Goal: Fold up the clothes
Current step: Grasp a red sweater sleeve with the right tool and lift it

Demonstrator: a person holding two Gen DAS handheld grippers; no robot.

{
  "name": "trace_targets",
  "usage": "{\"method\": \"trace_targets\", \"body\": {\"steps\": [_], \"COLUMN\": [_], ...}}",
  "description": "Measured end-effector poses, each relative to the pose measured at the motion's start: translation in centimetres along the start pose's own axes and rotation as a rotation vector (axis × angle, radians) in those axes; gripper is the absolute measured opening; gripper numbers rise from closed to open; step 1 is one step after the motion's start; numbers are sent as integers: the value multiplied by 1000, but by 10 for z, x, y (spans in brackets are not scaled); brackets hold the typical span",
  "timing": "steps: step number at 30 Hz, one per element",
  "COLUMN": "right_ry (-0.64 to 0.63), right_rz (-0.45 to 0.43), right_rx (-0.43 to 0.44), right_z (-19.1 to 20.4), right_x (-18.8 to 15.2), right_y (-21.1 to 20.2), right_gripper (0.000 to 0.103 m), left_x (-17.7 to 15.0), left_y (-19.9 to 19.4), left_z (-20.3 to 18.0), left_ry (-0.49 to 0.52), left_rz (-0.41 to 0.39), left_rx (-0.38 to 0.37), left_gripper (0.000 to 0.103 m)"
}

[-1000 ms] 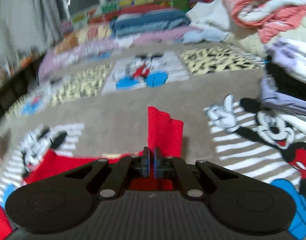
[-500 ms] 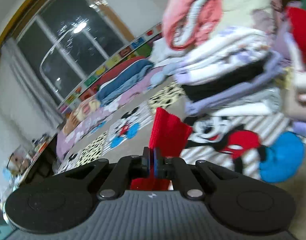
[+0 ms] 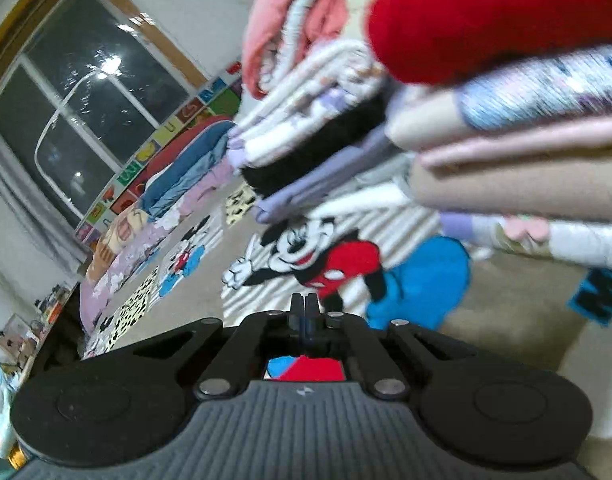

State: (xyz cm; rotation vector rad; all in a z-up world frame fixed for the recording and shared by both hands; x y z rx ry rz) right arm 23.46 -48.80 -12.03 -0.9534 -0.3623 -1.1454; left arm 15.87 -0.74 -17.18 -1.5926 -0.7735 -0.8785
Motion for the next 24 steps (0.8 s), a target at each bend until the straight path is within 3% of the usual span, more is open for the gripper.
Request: {"method": "trace_targets", "body": {"steps": [2, 3, 4, 6, 7, 12, 16, 24], "right_ry": [2, 0, 2, 27, 42, 3, -59, -340], "right_rz": [32, 52, 67, 83, 92, 104, 106, 75], "right_rx": [-2, -11, -24, -37, -37, -44, -54, -69], "right_z": [-2, -2, -3, -6, -8, -4, 3, 42], "right_x": [-11, -18, -26, -38, -42, -48, -48, -5], "right_y": [2, 5, 9, 16, 21, 46, 66, 91], "right_gripper": [8, 16, 36, 59, 59, 55, 7, 6], "left_x": [0, -1, -1, -1, -1, -1, -1, -1], "left_y": [0, -1, -1, -2, -2, -2, -2, -1], "left_z": [0, 0, 0, 0, 0, 0, 1, 3], "left_ry": [3, 4, 4, 3, 2, -2, -12, -34], "left_rz": [-1, -3, -5, -7, -7, -8, -7, -2], "left_rx": [4, 5, 6, 5, 4, -2, -15, -47], "left_gripper": [97, 97, 97, 97, 97, 97, 97, 97]}}
Point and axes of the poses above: each gripper's, at about its wrist camera, not at the fingertips, and y roughly the way its jaws point, z to its left, x to its top, the point moved 7 cm from there along y, roughly the way its jaws point, and after that the axes turned 6 degrees about -y, right-handed, at the moved point
